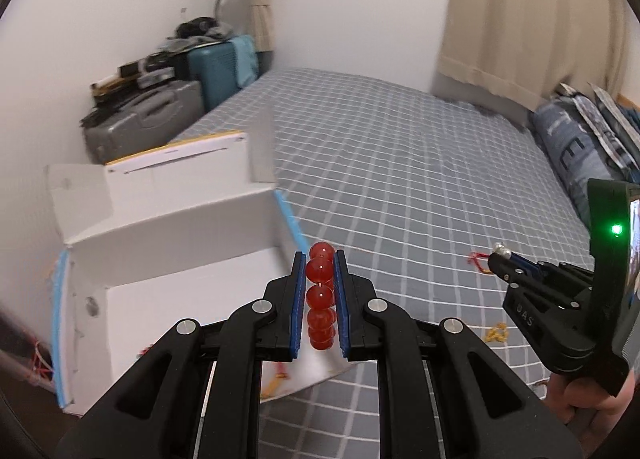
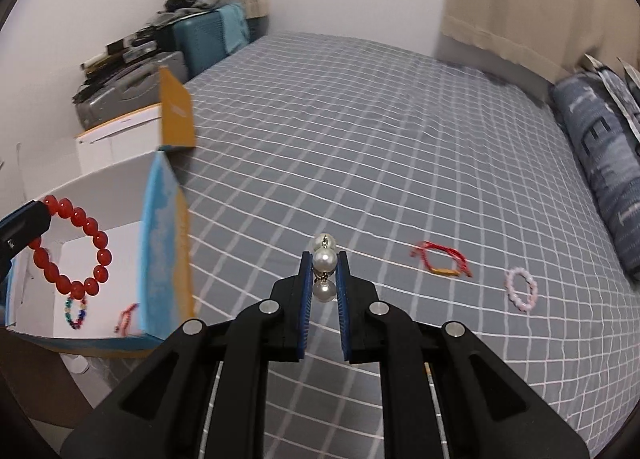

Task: Organize jewelry
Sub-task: 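Carry the red bead bracelet and pearl earrings toward the white box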

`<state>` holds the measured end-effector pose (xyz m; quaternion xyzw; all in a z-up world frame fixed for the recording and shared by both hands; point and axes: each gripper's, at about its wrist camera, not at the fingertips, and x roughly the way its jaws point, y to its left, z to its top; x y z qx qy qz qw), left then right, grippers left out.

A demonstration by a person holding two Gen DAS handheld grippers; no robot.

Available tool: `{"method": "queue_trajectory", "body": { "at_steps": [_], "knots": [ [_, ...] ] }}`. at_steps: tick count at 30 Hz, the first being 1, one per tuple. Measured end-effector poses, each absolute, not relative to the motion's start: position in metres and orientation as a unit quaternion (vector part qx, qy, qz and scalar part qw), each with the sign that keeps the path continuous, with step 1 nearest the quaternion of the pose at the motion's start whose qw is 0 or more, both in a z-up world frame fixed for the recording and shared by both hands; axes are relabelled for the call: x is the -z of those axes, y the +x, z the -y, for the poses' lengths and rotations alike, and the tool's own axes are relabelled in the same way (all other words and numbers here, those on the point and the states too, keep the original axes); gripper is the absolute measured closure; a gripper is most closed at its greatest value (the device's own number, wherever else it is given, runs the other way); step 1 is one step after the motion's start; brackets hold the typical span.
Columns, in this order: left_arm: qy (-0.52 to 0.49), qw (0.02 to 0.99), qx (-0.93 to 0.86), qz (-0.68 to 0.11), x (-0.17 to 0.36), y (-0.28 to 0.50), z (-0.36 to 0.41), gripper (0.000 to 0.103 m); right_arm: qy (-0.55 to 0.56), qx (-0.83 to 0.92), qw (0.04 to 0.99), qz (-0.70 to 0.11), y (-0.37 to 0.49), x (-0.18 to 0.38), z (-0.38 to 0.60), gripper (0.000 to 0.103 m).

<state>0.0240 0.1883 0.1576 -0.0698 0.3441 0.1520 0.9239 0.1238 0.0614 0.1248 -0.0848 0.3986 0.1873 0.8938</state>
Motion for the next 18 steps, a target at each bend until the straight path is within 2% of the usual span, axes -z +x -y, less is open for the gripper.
{"method": "queue_trajectory", "body": {
  "at_steps": [10,18],
  "knots": [
    [-0.089,0.901,-0.228,-0.359,-0.151,-0.028,-0.262,0.09,-0.123,-0.256,0.88,-0.381,0.088,-0.133,-0.158,0.092],
    [-0.106,0.873,-0.275,-0.389,-0.119,-0.053,-0.314,0.09,-0.161,-0.304,0.859,-0.38,0.061,-0.114,-0.232,0.092]
  ]
}}
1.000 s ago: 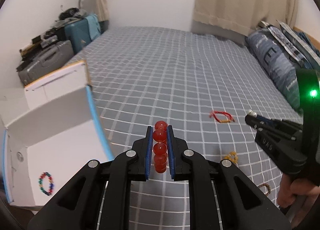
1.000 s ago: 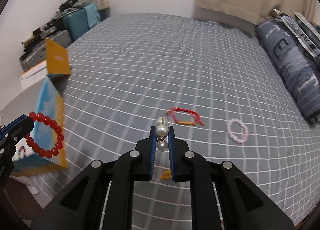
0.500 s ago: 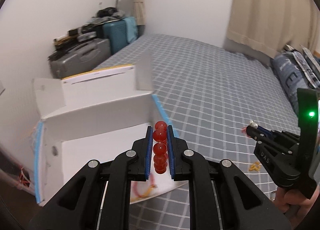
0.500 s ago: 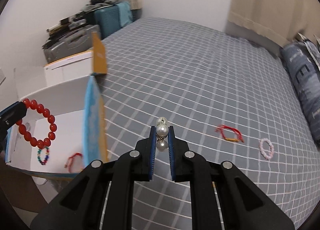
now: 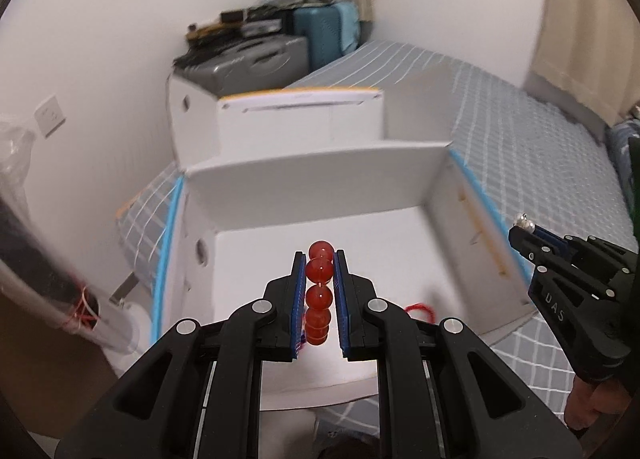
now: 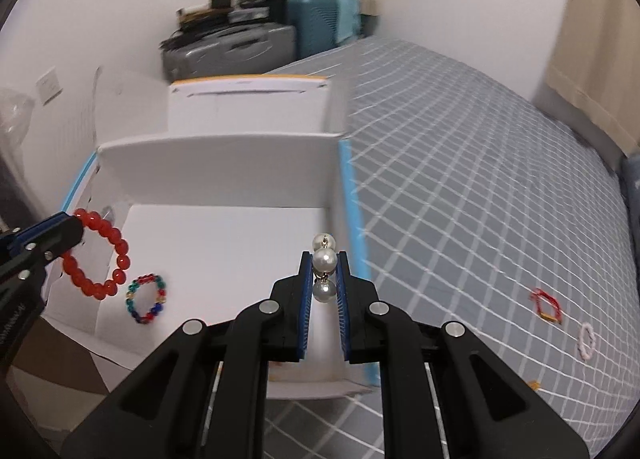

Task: Organize jewelry
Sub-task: 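Carry the red bead bracelet and pearl earrings toward the white box, then lower the red bead bracelet into the box with the left tool while the right tool releases the pearl earrings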

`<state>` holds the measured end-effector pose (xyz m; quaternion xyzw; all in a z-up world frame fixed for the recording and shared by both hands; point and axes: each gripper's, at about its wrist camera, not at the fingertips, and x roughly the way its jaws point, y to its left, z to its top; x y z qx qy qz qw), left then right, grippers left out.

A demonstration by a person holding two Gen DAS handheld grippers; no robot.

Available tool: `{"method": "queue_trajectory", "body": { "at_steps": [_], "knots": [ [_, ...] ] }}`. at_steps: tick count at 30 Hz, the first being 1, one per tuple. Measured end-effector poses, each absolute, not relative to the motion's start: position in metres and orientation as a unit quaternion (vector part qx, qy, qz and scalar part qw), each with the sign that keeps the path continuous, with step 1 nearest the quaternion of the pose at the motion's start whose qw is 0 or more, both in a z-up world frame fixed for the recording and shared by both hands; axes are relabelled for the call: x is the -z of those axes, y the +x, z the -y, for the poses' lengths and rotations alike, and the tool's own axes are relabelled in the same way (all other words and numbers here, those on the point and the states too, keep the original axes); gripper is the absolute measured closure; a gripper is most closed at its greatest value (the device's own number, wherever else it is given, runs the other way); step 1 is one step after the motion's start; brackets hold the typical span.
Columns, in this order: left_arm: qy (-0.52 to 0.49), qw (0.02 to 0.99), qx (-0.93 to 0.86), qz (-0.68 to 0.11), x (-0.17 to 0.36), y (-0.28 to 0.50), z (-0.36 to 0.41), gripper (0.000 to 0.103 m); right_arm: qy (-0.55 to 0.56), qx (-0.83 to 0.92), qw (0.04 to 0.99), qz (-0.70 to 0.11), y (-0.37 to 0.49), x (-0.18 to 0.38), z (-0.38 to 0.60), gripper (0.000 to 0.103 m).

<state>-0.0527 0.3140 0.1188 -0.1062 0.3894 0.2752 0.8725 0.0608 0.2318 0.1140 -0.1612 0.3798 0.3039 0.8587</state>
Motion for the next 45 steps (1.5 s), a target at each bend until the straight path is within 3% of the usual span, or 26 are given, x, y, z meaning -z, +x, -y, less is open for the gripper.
{"method": "queue_trajectory", "body": {
  "at_steps": [20,35,36,38,40,42,45],
  "knots": [
    [-0.134,0.823,-0.307,-0.46,-0.039,-0.038,-0.351,0.09,-0.189,-0.328,0.817,-0.435,0.063,-0.048,-0.289,0.092],
    [-0.117,0.816,-0.326,-0.463,-0.037,-0.04,-0.358,0.088,-0.203,-0.324,0.803,-0.457,0.064,-0.03,-0.297,0.092],
    [-0.117,0.816,-0.326,-0.463,-0.038,-0.04,-0.358,0.088,-0.201,-0.324,0.803,-0.458,0.064,-0.03,-0.297,0.09],
    [-0.115,0.817,-0.329,-0.459,-0.04,-0.042,-0.357,0.086,-0.2,-0.326,0.803,-0.457,0.064,-0.03,-0.297,0.074],
    [-0.115,0.819,-0.332,-0.454,-0.042,-0.044,-0.356,0.07,-0.198,-0.326,0.806,-0.453,0.062,-0.032,-0.296,0.067],
    [-0.117,0.82,-0.334,-0.45,-0.046,-0.049,-0.356,0.063,-0.196,-0.327,0.807,-0.451,0.061,-0.033,-0.296,0.061],
    [-0.126,0.822,-0.333,-0.444,-0.05,-0.055,-0.358,0.057,-0.196,-0.33,0.811,-0.44,0.057,-0.039,-0.296,0.043]
  ]
}}
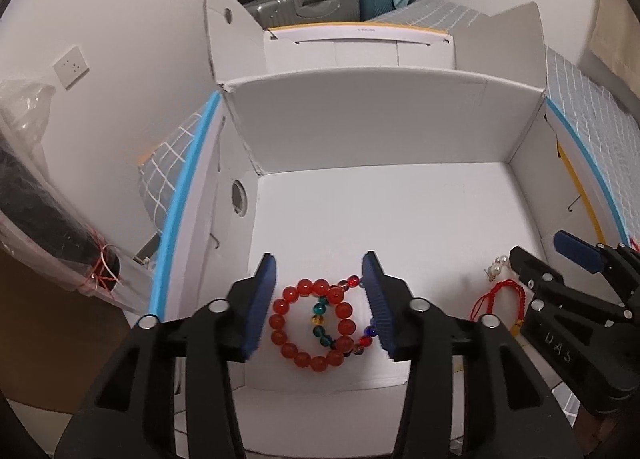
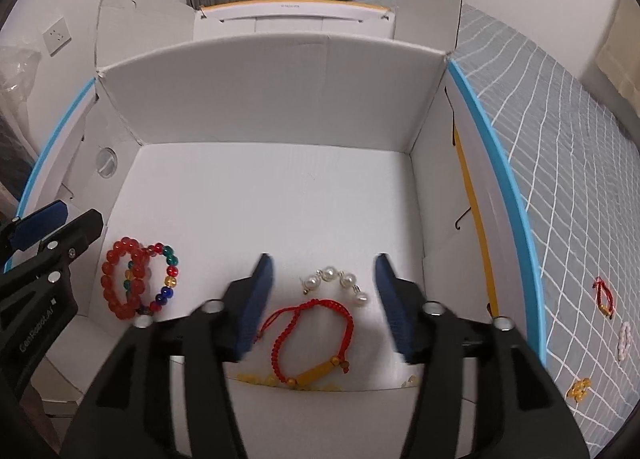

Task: Organize jewelry
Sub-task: 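Lower the red bead bracelet into the box with the left tool while the right tool releases the pearl earrings, then move both open tools back over the remaining bracelets on the bed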

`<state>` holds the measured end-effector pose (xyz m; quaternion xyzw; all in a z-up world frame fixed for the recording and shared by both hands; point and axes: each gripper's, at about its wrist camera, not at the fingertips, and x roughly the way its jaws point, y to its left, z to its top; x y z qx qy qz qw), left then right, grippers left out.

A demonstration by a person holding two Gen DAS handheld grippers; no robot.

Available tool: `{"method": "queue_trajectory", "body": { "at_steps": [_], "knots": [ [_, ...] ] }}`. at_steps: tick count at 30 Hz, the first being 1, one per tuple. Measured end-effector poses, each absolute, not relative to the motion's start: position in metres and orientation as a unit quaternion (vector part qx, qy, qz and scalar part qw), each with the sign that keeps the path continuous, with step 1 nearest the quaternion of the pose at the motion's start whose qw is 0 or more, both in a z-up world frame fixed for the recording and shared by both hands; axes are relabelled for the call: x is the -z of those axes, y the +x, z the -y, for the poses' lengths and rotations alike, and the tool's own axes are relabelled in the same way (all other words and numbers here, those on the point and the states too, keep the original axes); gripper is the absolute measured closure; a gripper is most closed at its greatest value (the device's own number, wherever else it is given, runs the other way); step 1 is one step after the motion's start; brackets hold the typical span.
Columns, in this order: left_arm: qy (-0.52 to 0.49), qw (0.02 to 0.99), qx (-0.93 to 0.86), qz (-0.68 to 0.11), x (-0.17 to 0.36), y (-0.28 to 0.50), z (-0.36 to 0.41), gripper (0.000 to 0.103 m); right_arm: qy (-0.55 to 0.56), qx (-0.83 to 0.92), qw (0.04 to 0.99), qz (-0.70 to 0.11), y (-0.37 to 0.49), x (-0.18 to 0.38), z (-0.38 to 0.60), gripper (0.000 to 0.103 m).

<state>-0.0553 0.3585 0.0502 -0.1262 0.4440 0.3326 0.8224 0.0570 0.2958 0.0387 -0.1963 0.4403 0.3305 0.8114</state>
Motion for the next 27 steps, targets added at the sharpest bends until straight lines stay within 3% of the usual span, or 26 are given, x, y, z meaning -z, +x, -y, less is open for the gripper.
{"method": "queue_trajectory", "body": {
  "at_steps": [2,4,15,27],
  "knots": [
    [-0.132,0.825,-0.33,-0.44,-0.053,-0.059,-0.362,0.054,-0.205,-0.326,0.821,-0.422,0.053,-0.044,-0.296,0.027],
    [-0.127,0.827,-0.34,-0.429,-0.059,-0.066,-0.363,0.043,-0.208,-0.327,0.827,-0.408,0.048,-0.049,-0.295,0.024],
    [-0.101,0.847,-0.363,-0.376,-0.084,-0.091,-0.36,0.009,-0.196,-0.323,0.848,-0.37,0.032,-0.071,-0.286,0.012],
    [-0.113,0.872,-0.333,-0.339,-0.11,-0.103,-0.339,0.006,-0.139,-0.283,0.895,-0.314,0.028,-0.105,-0.223,0.008]
  ]
}}
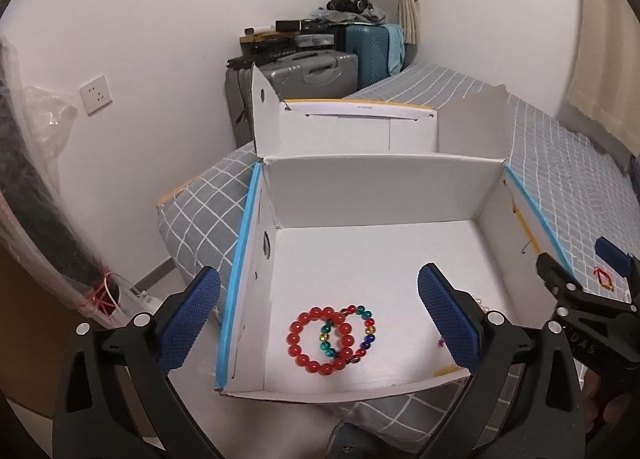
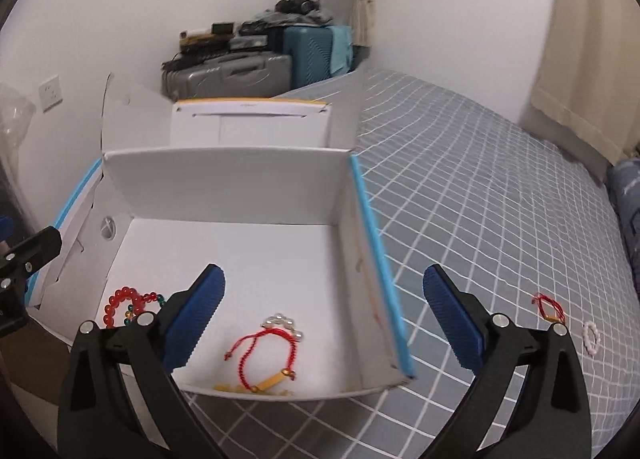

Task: Organize jewelry
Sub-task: 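Move both open tools back over the remaining bracelets on the bed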

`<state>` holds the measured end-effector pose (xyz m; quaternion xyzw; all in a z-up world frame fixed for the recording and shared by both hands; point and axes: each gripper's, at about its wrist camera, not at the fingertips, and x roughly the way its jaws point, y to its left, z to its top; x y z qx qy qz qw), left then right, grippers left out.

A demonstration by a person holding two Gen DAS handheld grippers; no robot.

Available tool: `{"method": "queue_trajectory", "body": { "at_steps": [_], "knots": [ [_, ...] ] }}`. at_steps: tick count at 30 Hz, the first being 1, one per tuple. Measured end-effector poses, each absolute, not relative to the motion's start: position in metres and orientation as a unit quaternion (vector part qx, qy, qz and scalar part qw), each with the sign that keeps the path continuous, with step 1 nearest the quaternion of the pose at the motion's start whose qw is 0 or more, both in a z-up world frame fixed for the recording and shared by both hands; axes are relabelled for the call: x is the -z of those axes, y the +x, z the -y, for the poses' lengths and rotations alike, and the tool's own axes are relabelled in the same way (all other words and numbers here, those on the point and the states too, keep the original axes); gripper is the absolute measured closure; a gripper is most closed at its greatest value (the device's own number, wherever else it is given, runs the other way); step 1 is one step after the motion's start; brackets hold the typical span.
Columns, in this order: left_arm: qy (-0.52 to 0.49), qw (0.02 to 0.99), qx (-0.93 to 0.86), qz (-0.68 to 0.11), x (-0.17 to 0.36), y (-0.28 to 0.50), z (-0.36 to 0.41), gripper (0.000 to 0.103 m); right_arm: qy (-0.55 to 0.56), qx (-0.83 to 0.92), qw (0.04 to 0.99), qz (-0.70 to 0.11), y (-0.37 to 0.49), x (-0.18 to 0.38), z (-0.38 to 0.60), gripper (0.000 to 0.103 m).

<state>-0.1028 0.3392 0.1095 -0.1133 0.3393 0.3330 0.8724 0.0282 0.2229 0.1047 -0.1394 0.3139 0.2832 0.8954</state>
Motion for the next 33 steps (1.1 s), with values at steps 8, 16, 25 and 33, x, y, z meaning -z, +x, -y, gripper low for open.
{"method": "queue_trajectory", "body": {
  "at_steps": [8,16,25,33],
  "knots": [
    [-0.103,0.891,-0.287,-0.338,-0.114,-0.081,-0.303,0.006,-0.146,-0.227,0.914,-0.304,0.034,-0.11,-0.154,0.008],
    [-0.081,0.912,-0.217,-0.338,-0.116,-0.034,-0.237,0.006,-0.121,-0.145,0.931,-0.313,0.045,-0.116,-0.048,0.008],
    [-0.043,0.929,-0.118,-0.348,-0.1,0.022,-0.14,0.006,-0.092,-0.075,0.933,-0.339,0.054,-0.095,0.065,0.008],
    [-0.022,0.929,-0.043,-0.367,-0.073,0.069,-0.052,0.006,-0.086,-0.017,0.929,-0.361,0.042,-0.068,0.141,0.008]
  ]
}}
